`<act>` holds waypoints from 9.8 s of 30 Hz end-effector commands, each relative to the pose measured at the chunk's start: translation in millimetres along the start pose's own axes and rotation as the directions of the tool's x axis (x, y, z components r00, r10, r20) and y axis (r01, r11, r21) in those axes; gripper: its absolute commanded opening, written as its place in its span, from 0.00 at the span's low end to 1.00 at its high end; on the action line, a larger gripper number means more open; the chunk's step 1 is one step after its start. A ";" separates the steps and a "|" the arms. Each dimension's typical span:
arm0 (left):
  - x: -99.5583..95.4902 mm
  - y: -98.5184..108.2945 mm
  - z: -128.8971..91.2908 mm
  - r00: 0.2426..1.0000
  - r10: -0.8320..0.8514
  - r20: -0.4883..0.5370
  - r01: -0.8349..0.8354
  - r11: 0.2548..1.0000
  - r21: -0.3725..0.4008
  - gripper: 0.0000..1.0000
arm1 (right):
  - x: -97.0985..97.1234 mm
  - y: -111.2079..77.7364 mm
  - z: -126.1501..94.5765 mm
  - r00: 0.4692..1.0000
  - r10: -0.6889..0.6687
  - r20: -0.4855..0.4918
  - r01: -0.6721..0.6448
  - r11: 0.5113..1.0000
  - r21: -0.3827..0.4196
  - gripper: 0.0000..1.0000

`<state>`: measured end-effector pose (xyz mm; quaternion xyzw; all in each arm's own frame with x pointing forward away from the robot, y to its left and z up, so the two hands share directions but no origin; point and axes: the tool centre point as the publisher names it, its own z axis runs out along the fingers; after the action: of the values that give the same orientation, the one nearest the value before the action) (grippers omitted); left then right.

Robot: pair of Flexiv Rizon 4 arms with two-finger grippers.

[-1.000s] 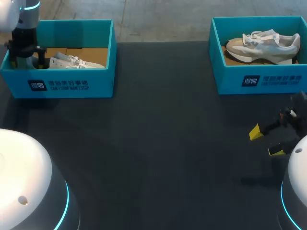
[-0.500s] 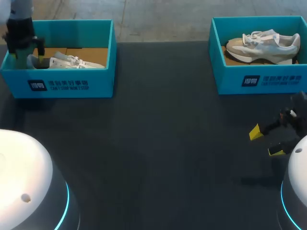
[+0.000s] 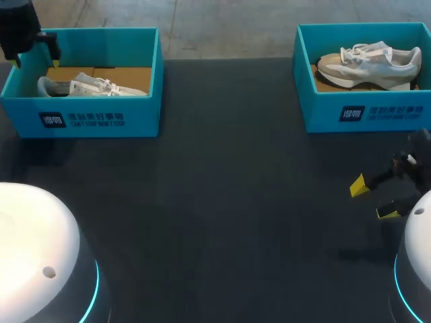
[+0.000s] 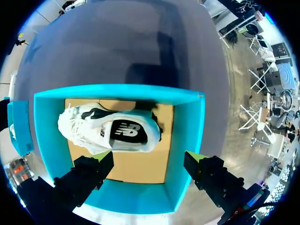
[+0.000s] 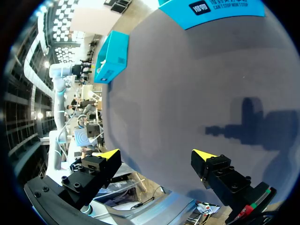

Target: Take the shoe out of the shoebox, open the shoe tongue, remove and reinsert the insole, then place the shoe into the shoebox

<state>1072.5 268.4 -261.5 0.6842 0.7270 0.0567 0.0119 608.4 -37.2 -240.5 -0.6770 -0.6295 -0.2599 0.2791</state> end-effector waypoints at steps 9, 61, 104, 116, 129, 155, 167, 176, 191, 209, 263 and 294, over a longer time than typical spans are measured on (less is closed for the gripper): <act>-1.4 -24.8 -47.6 0.999 -0.042 -0.020 0.042 0.999 0.007 1.00 | 0.6 -1.1 0.2 1.000 0.002 0.003 -0.002 1.000 -0.001 1.00; 9.5 -54.4 -98.8 0.998 -0.063 0.025 0.062 0.996 0.057 1.00 | 32.4 68.5 -26.2 0.923 -0.176 0.342 0.173 0.984 0.041 1.00; 9.5 -54.4 -98.8 0.998 -0.063 0.025 0.062 0.996 0.057 1.00 | 3.0 186.9 -87.0 0.767 -0.229 0.600 0.290 0.957 -0.006 1.00; 9.5 -54.4 -98.8 0.998 -0.063 0.025 0.062 0.996 0.057 1.00 | -7.2 239.0 -109.9 0.687 -0.262 0.678 0.335 0.942 0.026 1.00; 9.5 -54.4 -98.8 0.998 -0.063 0.025 0.062 0.996 0.057 1.00 | -33.3 319.2 -133.1 0.607 -0.274 0.746 0.380 0.924 0.031 1.00; 9.5 -54.4 -98.8 0.998 -0.063 0.025 0.062 0.996 0.057 1.00 | -125.3 441.3 -165.8 0.636 -0.175 0.751 0.295 0.955 -0.028 1.00; 9.5 -54.4 -98.8 0.998 -0.063 0.025 0.062 0.996 0.057 1.00 | -148.2 474.6 -174.5 0.618 -0.203 0.759 0.307 0.952 0.004 1.00; 9.5 -54.4 -98.8 0.998 -0.063 0.025 0.062 0.996 0.057 1.00 | -148.2 474.6 -174.5 0.618 -0.203 0.759 0.307 0.952 0.004 1.00; 9.5 -54.4 -98.8 0.998 -0.063 0.025 0.062 0.996 0.057 1.00 | -189.0 515.6 -177.4 0.587 -0.108 0.803 0.272 0.960 -0.070 1.00; 9.5 -54.4 -98.8 0.998 -0.063 0.025 0.062 0.996 0.057 1.00 | -206.1 537.4 -168.8 0.532 -0.043 0.845 0.236 0.966 -0.100 0.92; 9.5 -54.4 -98.8 0.998 -0.063 0.025 0.062 0.996 0.057 1.00 | -254.8 566.7 -143.3 0.510 -0.011 0.860 0.140 0.988 -0.070 0.55; 9.5 -54.4 -98.8 0.998 -0.063 0.025 0.062 0.996 0.057 1.00 | -280.0 565.3 -132.9 0.516 0.002 0.857 0.066 0.997 -0.042 0.66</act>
<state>1010.0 268.2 -168.3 0.6617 0.7494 0.0251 0.0042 1144.2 -353.2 -367.4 -0.7138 -0.6889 0.0749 -0.1013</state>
